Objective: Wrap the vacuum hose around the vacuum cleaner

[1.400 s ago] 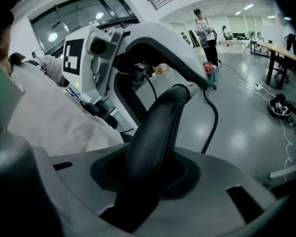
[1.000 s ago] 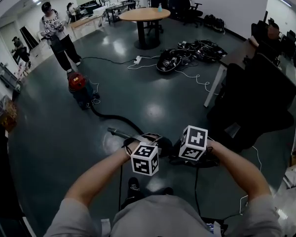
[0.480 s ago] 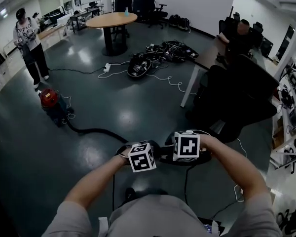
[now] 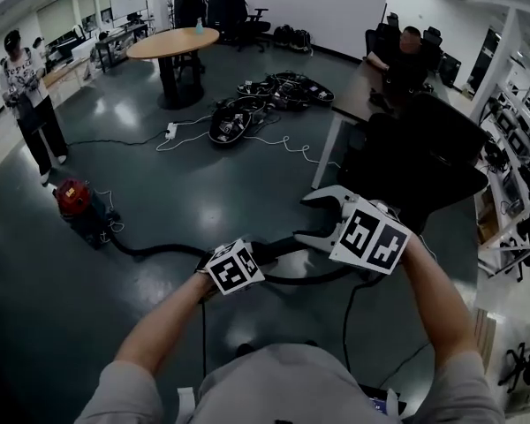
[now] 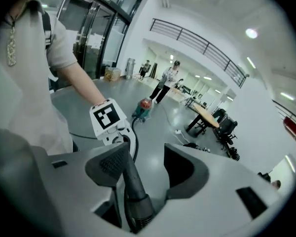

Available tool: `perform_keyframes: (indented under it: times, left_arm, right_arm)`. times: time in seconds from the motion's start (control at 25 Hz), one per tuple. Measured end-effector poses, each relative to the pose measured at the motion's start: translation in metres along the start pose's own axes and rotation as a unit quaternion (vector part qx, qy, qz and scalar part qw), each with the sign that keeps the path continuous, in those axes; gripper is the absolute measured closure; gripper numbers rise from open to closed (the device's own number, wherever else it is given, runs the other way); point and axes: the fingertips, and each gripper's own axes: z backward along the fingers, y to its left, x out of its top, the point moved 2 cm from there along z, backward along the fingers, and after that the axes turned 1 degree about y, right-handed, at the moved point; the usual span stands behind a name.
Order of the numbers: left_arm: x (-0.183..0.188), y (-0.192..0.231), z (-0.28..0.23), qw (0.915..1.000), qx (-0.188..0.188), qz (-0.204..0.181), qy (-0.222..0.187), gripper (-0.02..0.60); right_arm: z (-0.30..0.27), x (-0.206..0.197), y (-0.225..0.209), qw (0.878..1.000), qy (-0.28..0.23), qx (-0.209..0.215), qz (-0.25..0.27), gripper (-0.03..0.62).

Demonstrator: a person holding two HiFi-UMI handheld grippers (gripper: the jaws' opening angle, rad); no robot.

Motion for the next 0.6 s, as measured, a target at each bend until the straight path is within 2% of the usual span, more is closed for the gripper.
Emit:
perform_keyframes:
  times: [0.2, 0.24, 0.48, 0.6]
  left_arm:
    - [-0.008, 0.03, 0.026, 0.9977, 0.022, 0.046, -0.046, 0.46]
    - [-0.009, 0.035, 0.033, 0.9966, 0.025, 0.057, -0.054, 0.46]
    - [-0.014, 0.065, 0.067, 0.9863, 0.062, 0.112, -0.104, 0.46]
    - [-0.015, 0.079, 0.084, 0.9794, 0.082, 0.126, -0.135, 0.46]
  right_arm:
    - [0.013, 0.035, 0.016, 0.993, -0.1, 0.006, -0.064, 0.37]
    - [0.009, 0.036, 0.019, 0.992, -0.106, 0.003, -0.074, 0.379]
    - [-0.035, 0.024, 0.042, 0.985, -0.109, -0.002, -0.132, 0.542]
    - [-0.068, 0.008, 0.056, 0.982, -0.097, 0.014, -0.16, 0.567]
